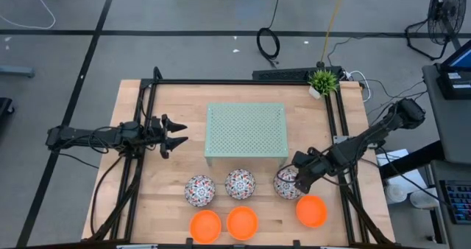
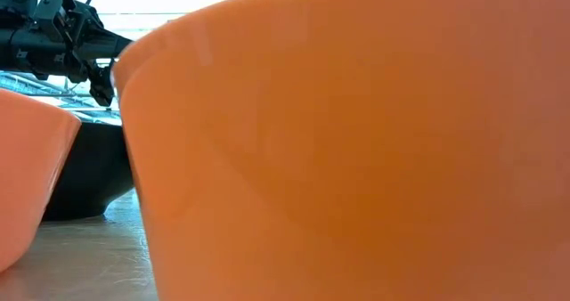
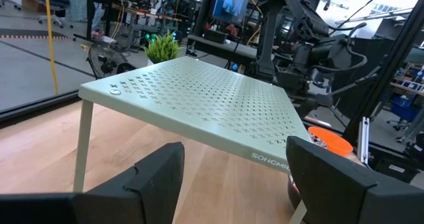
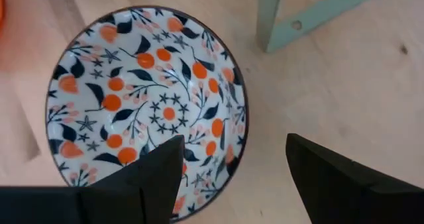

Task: Pick & Place Mini bowls
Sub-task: Put the right white patterned bowl on the shelf

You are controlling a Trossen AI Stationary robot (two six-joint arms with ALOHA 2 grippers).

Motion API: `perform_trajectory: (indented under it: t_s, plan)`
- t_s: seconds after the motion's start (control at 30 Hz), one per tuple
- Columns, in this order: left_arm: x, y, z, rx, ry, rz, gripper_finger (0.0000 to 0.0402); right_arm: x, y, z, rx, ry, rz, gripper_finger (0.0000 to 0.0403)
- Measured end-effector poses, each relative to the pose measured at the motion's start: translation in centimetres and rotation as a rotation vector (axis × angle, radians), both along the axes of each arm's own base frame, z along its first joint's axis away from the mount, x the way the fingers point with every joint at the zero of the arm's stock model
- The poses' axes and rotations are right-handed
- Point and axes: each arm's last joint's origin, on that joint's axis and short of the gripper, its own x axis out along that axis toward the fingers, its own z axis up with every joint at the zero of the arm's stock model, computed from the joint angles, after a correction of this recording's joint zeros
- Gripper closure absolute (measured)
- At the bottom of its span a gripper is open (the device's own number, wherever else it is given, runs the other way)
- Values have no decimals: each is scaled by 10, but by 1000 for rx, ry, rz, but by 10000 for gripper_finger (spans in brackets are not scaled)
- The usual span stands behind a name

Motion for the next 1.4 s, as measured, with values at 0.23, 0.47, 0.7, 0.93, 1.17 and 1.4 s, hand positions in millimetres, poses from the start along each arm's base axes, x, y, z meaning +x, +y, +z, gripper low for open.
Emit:
perform_trajectory:
  t_s: [0.23, 0.47, 0.7, 0.93, 1.17, 1.4]
  plan:
    - [0, 0, 0, 0, 0, 0, 133, 6, 5, -13, 12, 62, 26, 151]
    - [0, 0, 0, 0, 0, 0, 133, 6, 5, -12, 3, 51, 42, 188]
    - [0, 0, 0, 0, 0, 0, 133, 8, 1, -12, -30, 44, 86, 309]
    - [0, 0, 0, 0, 0, 0, 133, 12, -4, -9, -20, 33, 146, 392]
    - [0, 0, 0, 0, 1, 0, 133, 5, -8, 5, -3, -34, 174, 398]
    - [0, 0, 0, 0, 0, 0, 133, -7, -13, 36, 90, -222, 217, 399]
